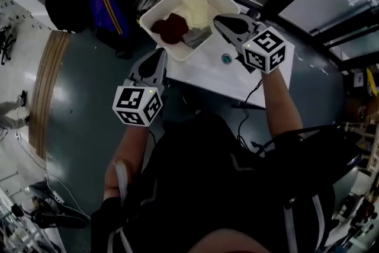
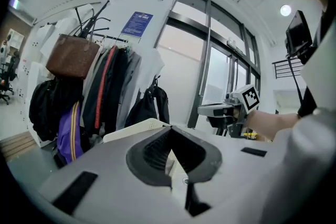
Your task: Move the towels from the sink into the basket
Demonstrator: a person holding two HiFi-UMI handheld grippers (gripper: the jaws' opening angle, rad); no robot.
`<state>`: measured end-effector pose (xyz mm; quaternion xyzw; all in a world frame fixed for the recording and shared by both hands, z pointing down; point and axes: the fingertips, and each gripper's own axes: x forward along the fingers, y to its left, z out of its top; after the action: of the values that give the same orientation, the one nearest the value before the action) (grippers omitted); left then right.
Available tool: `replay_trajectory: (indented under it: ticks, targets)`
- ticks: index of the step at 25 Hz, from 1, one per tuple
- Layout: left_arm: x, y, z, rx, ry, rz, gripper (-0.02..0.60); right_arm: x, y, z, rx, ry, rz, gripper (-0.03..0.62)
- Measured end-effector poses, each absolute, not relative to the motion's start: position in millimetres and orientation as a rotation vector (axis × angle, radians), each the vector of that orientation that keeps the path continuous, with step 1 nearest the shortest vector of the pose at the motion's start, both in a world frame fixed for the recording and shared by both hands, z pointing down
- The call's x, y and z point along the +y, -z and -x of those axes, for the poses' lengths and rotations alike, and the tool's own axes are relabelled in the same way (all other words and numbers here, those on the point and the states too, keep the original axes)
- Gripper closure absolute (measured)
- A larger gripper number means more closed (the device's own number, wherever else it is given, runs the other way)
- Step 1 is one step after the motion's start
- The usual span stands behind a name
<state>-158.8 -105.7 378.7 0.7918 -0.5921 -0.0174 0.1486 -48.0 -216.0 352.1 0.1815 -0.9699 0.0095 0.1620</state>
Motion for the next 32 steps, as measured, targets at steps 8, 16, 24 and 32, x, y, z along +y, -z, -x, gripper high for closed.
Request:
replay_trajectory:
  ticks: [8, 16, 24, 32]
  targets:
    - [-103, -368, 108, -1.541, 0.045, -2.435, 0.574, -181, -330, -34, -2.799, -0.172, -1.064, 0.582]
    - [-107, -353, 74, -1.501, 0.033, -2.480, 0.574, -174, -336, -82, -2.762, -0.296, -1.291, 0.585]
    - [-126, -337, 50, -1.606, -0.030, -2.464, 0.574, -198, -329, -108, -2.745, -0.283, -1.298, 0.585]
    - [-139, -337, 40, -1.668, -0.044, -2.423, 0.574, -212, -333, -111, -2.773, -0.296, -1.231, 0.586]
